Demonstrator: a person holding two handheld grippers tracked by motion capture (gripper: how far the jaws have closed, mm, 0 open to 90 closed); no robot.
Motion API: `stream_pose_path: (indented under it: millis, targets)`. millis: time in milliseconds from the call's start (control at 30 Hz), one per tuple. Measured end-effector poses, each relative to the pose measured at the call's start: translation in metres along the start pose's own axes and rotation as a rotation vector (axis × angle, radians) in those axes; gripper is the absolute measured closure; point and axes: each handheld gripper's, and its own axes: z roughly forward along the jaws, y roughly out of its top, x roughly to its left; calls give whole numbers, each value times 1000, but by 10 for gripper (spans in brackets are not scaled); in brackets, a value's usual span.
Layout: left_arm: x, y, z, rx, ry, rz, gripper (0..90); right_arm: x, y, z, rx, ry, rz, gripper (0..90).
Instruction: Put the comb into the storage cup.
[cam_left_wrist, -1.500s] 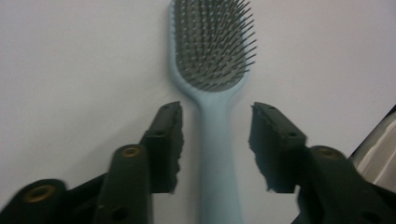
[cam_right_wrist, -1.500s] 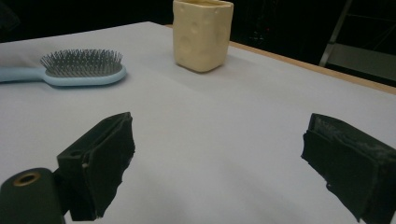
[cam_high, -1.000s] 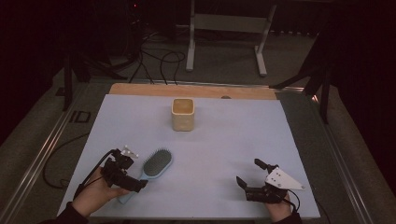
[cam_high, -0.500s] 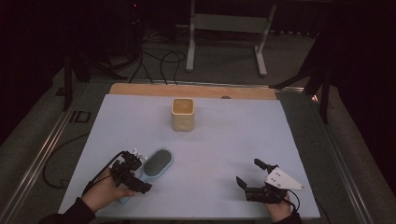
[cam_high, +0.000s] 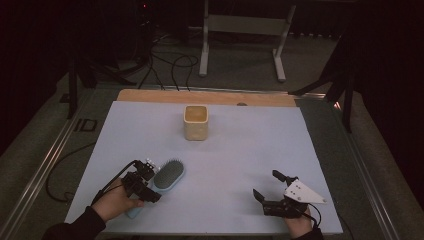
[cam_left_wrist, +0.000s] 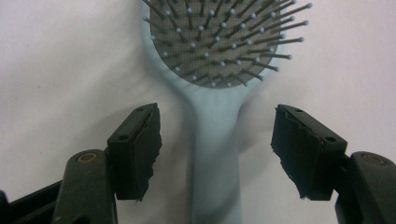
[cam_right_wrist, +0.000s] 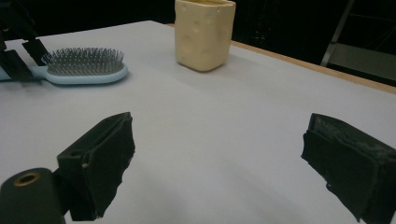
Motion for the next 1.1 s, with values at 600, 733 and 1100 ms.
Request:
stream_pose_path:
  millis: [600,733,1100]
  targets:
    - [-2,4,6,29,8,6,531,0,0,0,-1,-1,-2,87]
    - [-1,5,6,32,15,8,579,0,0,0,3,2,-5,87]
    - [-6,5,7,49,63,33,672,0,0,0,5,0,-1,87]
